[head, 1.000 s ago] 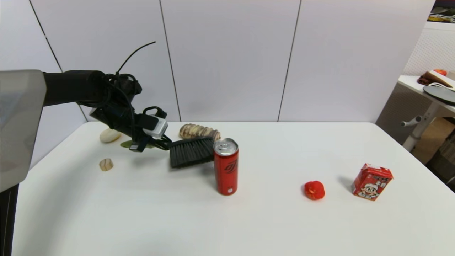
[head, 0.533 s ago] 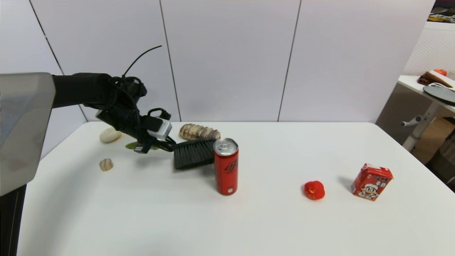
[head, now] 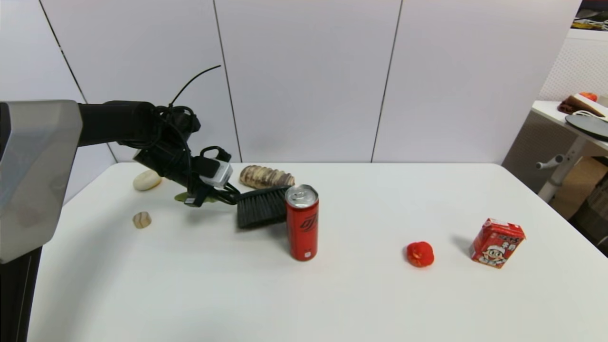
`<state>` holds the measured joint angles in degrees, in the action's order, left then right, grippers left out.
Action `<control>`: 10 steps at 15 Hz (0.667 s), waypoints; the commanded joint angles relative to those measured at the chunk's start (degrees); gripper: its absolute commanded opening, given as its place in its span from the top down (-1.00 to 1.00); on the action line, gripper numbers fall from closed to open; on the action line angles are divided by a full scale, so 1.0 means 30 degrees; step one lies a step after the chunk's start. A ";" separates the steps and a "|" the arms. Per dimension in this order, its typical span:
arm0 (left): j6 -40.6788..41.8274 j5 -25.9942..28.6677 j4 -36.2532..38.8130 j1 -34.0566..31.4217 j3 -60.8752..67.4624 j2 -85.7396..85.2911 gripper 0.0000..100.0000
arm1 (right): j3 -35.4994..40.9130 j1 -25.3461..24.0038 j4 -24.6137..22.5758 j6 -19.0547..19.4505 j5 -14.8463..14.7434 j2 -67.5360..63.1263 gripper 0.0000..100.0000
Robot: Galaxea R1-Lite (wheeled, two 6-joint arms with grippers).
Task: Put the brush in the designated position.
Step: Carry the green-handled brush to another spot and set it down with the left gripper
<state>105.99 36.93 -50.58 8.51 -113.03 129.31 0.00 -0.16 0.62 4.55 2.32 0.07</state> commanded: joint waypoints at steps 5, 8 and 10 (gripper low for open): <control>0.1117 0.0113 -0.0250 0.0005 0.0001 0.0170 1.00 | 0.0029 -0.0006 -0.0002 0.0037 0.0019 -0.0024 -1.00; 0.1322 0.0172 -0.0220 0.0005 0.0001 0.0199 1.00 | 0.0029 -0.0006 -0.0002 0.0037 0.0019 -0.0024 -1.00; 0.1381 0.0670 -0.0220 0.0005 0.0001 0.0287 1.00 | 0.0029 -0.0006 -0.0002 0.0037 0.0019 -0.0024 -1.00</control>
<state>109.46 38.32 -50.93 8.53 -113.03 129.88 0.00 -0.16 0.60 4.57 2.34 0.07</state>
